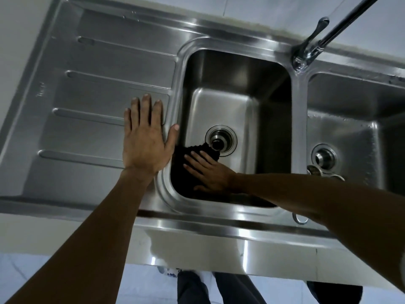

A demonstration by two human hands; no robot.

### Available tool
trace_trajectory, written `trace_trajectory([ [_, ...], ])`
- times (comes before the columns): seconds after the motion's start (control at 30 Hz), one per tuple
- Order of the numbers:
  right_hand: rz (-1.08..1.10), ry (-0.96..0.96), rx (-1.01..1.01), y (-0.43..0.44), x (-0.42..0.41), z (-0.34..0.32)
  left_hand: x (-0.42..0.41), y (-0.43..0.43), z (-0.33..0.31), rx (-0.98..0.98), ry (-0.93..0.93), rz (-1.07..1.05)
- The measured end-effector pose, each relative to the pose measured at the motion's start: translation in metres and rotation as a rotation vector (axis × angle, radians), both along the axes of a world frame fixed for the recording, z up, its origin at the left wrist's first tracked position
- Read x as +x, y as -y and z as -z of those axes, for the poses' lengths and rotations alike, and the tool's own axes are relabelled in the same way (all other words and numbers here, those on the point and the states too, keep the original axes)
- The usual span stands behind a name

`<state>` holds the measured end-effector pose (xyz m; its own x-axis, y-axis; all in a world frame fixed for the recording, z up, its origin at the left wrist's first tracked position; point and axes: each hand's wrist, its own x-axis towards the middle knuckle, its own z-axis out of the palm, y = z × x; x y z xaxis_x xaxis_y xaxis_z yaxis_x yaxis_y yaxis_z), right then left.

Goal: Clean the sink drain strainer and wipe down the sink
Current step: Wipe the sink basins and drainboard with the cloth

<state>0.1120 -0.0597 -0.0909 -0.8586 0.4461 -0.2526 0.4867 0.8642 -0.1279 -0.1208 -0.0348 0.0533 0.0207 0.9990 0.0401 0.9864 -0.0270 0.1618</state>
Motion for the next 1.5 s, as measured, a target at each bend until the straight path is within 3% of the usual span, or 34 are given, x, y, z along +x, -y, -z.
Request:
trace_trajectory([
  [0.23, 0.076, 0.017, 0.004, -0.019, -0.005, -0.002, 0.004, 0.002, -0.003, -0.032, -0.017, -0.009],
  [0.7, 0.391, 0.172, 0.002, -0.154, -0.007, -0.012, 0.002, 0.002, -0.001, 0.003, 0.016, -0.006],
  [0.87, 0.303, 0.198, -0.066, -0.09, -0.005, -0.014, 0.003, 0.002, -0.005, -0.023, 0.009, 0.001],
  [1.03, 0.059, 0.198, -0.089, 0.003, 0.017, -0.018, 0.002, 0.004, -0.007, -0.03, 0.018, 0.003],
  [1.13, -0.021, 0.196, -0.073, 0.006, 0.028, -0.03, 0.0, 0.003, -0.007, -0.035, 0.022, 0.011],
  [1.27, -0.186, 0.374, -0.156, -0.002, 0.067, -0.037, -0.001, 0.001, -0.005, -0.036, 0.014, 0.015],
  [1.37, -0.139, 0.482, -0.205, 0.001, 0.091, -0.052, -0.001, 0.002, -0.007, -0.056, 0.009, 0.012],
  [1.5, 0.157, 0.429, -0.173, 0.014, 0.077, -0.054, -0.001, 0.003, -0.009, -0.062, 0.017, 0.016],
])
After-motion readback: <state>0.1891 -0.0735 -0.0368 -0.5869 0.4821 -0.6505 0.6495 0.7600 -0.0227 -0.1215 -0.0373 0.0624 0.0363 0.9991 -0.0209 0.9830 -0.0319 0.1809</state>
